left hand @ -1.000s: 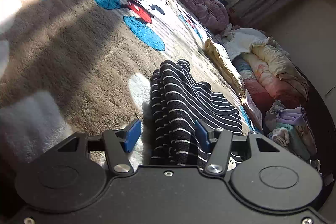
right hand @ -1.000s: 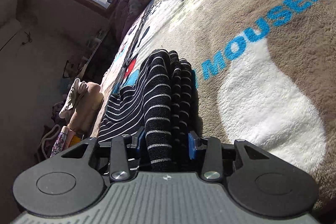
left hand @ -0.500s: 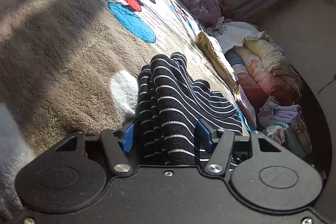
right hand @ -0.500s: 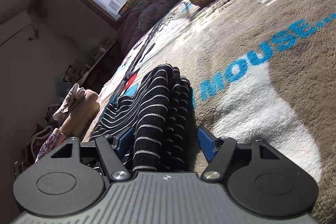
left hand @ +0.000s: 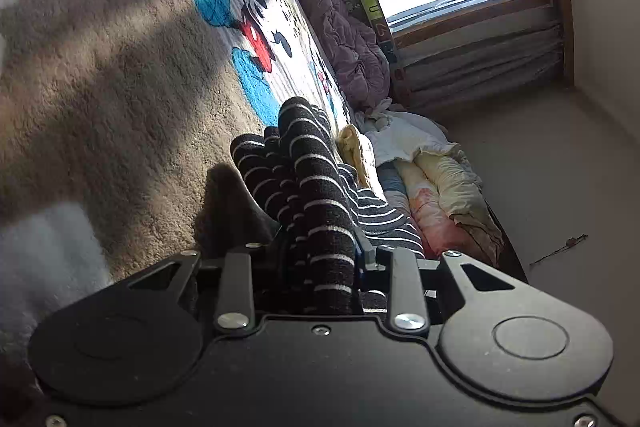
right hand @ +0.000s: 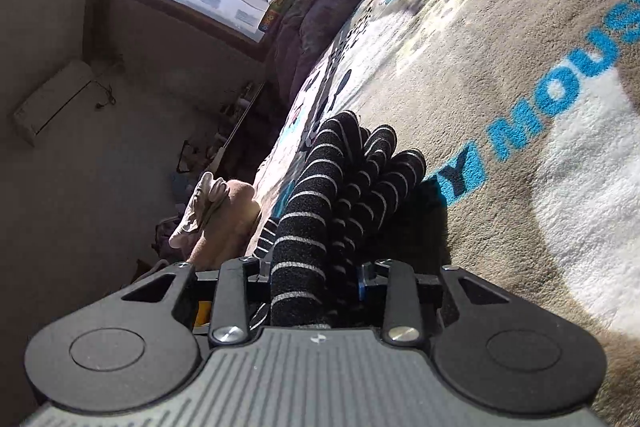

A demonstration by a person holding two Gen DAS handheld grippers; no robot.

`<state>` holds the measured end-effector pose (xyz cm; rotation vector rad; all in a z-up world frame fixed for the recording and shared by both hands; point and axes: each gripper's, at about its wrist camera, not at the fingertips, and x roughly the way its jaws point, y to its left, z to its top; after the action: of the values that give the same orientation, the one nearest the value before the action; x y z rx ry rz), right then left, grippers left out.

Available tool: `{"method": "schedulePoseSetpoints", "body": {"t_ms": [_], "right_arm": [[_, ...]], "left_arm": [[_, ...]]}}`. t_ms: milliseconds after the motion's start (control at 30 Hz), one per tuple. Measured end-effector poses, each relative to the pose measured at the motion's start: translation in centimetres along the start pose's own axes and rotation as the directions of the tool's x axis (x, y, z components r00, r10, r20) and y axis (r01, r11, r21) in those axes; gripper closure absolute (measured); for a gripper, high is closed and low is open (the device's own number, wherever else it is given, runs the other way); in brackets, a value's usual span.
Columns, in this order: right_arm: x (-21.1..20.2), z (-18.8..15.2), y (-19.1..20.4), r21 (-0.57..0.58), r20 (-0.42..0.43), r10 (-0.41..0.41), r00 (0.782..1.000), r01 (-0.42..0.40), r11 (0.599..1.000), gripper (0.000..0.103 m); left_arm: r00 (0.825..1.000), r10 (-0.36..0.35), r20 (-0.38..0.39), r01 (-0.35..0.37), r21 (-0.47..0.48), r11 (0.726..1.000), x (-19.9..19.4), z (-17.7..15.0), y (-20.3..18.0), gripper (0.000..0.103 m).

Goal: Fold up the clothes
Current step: 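Carry the folded striped bundle with both grippers to the clothes stack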

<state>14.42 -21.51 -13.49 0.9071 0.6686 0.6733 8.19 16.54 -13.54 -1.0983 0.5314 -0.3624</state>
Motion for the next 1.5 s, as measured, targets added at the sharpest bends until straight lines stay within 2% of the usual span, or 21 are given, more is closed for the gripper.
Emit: {"method": "schedulePoseSetpoints", "body": {"t_ms": [133,267,300,400,567,667,733,833,867,900,1000,1033,1100,1133,1233,1300,1367,1433,1500], "right_arm": [[4.8,0.8,3.7,-0.029,-0.040,0.084,0.996,-0.085,0.996,0.070],[10.9,1.4,7.7,-0.011,-0.086,0.206,0.975,-0.208,0.978,0.070],[12.6,1.5,8.9,-0.006,-0.100,0.242,0.965,-0.244,0.970,0.070],[17.7,1.7,13.2,-0.021,-0.157,0.324,0.933,-0.331,0.943,0.070],[27.8,1.2,22.0,-0.030,-0.293,0.451,0.843,-0.480,0.877,0.070],[33.5,0.2,26.8,-0.012,-0.375,0.504,0.778,-0.547,0.837,0.070],[37.0,-0.8,29.3,0.014,-0.412,0.533,0.739,-0.579,0.815,0.070],[41.4,-2.9,31.6,0.085,-0.446,0.567,0.692,-0.598,0.797,0.070],[42.8,-3.5,31.8,0.106,-0.453,0.572,0.684,-0.595,0.796,0.070],[44.0,-4.1,31.8,0.102,-0.466,0.556,0.688,-0.583,0.806,0.070],[47.6,-5.8,31.4,0.063,-0.510,0.488,0.708,-0.535,0.842,0.070],[48.7,-6.5,30.9,0.031,-0.528,0.440,0.727,-0.501,0.865,0.070],[50.4,-8.1,29.9,-0.085,-0.557,0.288,0.779,-0.399,0.913,0.070],[50.5,-8.7,29.7,-0.127,-0.557,0.263,0.788,-0.394,0.910,0.070],[49.8,-9.0,30.0,-0.149,-0.534,0.277,0.799,-0.411,0.899,0.067],[49.0,-9.0,30.5,-0.195,-0.509,0.252,0.823,-0.396,0.897,0.062],[48.2,-8.6,30.7,-0.225,-0.474,0.247,0.845,-0.388,0.894,0.059],[47.0,-8.1,30.7,-0.236,-0.430,0.254,0.866,-0.379,0.895,0.056],[46.8,-7.1,30.8,-0.261,-0.390,0.259,0.884,-0.375,0.890,0.056]], "left_arm": [[0.990,-0.053,0.133,0.053,0.004,0.999,-4.2,4.2,0.0,0.075],[0.954,-0.086,0.286,0.077,0.045,0.996,-9.5,7.9,-0.7,0.075],[0.940,-0.096,0.328,0.081,0.057,0.995,-10.9,8.8,-0.9,0.075],[0.880,-0.103,0.464,0.066,0.097,0.993,-15.5,12.0,-1.9,0.075],[0.765,-0.106,0.635,0.043,0.114,0.993,-22.4,17.2,-2.1,0.075],[0.697,-0.093,0.711,0.033,0.099,0.995,-25.6,20.1,-1.2,0.075],[0.667,-0.074,0.741,0.019,0.083,0.996,-27.2,21.8,-0.5,0.075],[0.638,-0.035,0.770,0.002,0.043,0.999,-28.6,23.7,1.1,0.075],[0.632,-0.016,0.775,-0.006,0.026,1.000,-28.8,23.9,1.8,0.075],[0.626,0.002,0.780,-0.014,0.008,1.000,-29.0,24.1,2.4,0.075],[0.616,0.164,0.770,-0.108,-0.123,0.986,-28.1,24.4,5.8,0.075],[0.620,0.202,0.758,-0.121,-0.161,0.979,-27.8,24.3,6.8,0.075],[0.616,0.221,0.756,-0.119,-0.188,0.975,-27.5,24.2,7.8,0.075],[0.613,0.222,0.758,-0.124,-0.186,0.975,-27.6,24.2,7.9,0.075],[0.610,0.234,0.758,-0.164,-0.168,0.972,-27.6,24.4,7.6,0.075],[0.611,0.226,0.759,-0.161,-0.160,0.974,-27.7,24.3,7.6,0.073],[0.595,0.230,0.770,-0.183,-0.148,0.972,-28.0,24.0,7.0,0.071],[0.579,0.233,0.781,-0.205,-0.137,0.969,-28.4,23.8,6.5,0.062],[0.549,0.242,0.800,-0.247,-0.122,0.961,-29.0,23.6,5.4,0.044]]}}
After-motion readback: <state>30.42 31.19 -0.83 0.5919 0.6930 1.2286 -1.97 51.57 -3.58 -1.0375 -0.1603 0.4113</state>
